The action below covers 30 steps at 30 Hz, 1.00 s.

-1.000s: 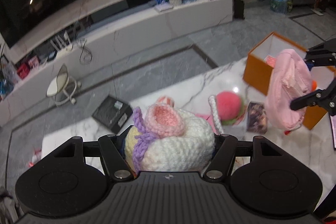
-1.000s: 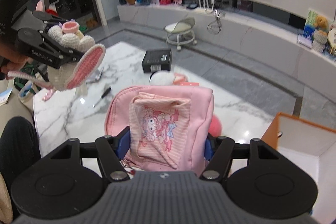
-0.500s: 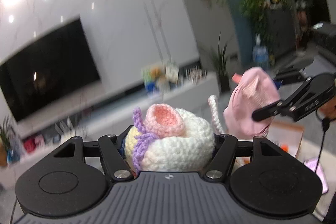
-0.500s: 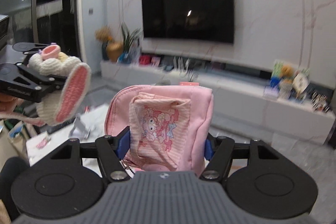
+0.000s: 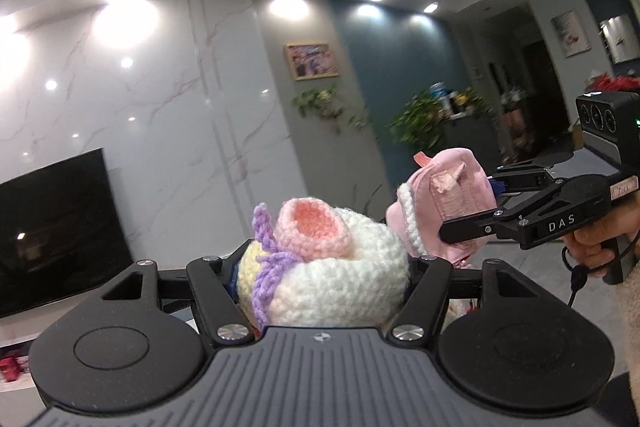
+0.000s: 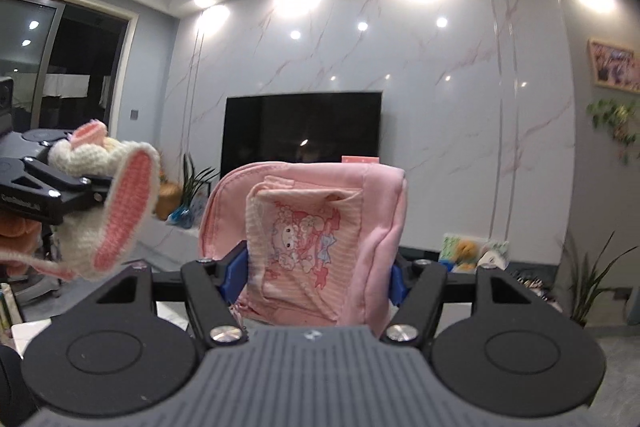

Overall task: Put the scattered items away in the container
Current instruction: 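Lift the pink bag with the right tool while the left tool lifts the crochet bunny, then carry the pink bag and crochet bunny over the orange-rimmed box with both tools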

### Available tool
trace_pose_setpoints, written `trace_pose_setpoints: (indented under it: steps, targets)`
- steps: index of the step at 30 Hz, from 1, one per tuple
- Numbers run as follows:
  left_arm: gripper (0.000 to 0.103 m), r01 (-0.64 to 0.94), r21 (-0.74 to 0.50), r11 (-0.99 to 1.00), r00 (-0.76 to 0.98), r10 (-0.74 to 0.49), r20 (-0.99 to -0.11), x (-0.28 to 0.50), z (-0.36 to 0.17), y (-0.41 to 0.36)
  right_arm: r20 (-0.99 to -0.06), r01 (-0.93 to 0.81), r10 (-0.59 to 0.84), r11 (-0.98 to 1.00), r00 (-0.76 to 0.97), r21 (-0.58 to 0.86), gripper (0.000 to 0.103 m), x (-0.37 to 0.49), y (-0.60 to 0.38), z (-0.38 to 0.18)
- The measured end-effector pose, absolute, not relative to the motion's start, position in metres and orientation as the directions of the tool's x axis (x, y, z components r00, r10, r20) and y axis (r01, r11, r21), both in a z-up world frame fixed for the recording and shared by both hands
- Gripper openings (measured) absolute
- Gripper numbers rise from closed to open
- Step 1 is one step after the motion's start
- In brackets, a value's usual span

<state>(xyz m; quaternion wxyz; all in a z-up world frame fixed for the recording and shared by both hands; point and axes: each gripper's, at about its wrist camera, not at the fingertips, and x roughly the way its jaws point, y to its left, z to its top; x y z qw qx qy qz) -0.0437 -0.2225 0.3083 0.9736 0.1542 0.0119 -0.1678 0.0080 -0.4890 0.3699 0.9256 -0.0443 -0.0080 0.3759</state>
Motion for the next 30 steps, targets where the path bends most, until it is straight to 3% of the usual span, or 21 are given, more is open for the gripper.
trace_pose_setpoints:
  steps: [6, 15, 30]
  targets:
    - [0.076, 0.373, 0.267, 0.889, 0.928, -0.353, -0.12, 0.003, 0.289, -0.258, -0.035, -0.651, 0.651, 0.754, 0.758, -0.087, 0.068, 0.017, -0.509, 0.37]
    - [0.076, 0.412, 0.181, 0.893, 0.901, -0.369, -0.229, 0.07, 0.25, -0.283, -0.13, -0.581, 0.575, 0.814, 0.808, -0.008, 0.068, 0.092, -0.51, 0.34]
    - [0.076, 0.355, 0.107, 0.929, 0.841, -0.267, -0.471, 0.189, 0.155, -0.281, -0.363, -0.529, 0.532, 0.84, 0.765, 0.119, 0.068, 0.23, -0.481, 0.226]
